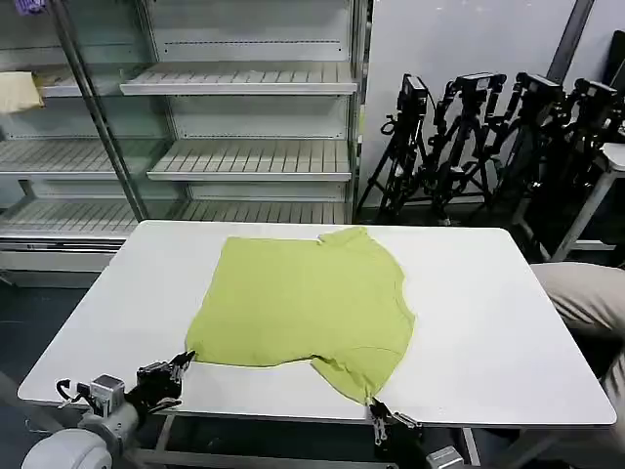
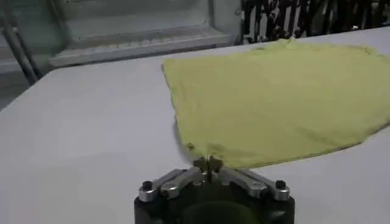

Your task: Fold and organize the clothes.

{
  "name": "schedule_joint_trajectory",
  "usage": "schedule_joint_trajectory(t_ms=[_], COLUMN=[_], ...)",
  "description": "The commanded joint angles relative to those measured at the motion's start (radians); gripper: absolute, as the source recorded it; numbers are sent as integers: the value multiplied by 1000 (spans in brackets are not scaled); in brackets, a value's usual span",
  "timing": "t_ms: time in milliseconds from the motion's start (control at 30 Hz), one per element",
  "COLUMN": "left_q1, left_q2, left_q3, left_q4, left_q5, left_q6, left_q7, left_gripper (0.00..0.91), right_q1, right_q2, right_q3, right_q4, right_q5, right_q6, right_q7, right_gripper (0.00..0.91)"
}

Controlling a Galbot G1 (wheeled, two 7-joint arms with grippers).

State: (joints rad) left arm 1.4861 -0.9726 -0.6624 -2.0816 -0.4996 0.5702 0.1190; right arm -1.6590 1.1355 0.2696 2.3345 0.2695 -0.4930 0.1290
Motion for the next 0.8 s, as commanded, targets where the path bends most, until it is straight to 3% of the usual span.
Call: schedule_joint_trajectory(t_ms=[33,400,800], left_q1=[-56,-308,-465], left_q2=[2,-18,-38], left_q3=[-4,99,184], left_q4=[-21,129,281], left_q5=[-57,-124,-159], left_q6=[-19,-27,-44], left_q7=[-2,-29,-51], left_gripper=[10,10,10], right_q1=[121,436,541], right_q2=[-7,11,37], right_q3=[35,31,11], right_q4=[0,-190,-341], right_q5=[35,82,43], right_q6=[86,30,30], right_q7=[-30,-17,-52], right_gripper=[0,0,0])
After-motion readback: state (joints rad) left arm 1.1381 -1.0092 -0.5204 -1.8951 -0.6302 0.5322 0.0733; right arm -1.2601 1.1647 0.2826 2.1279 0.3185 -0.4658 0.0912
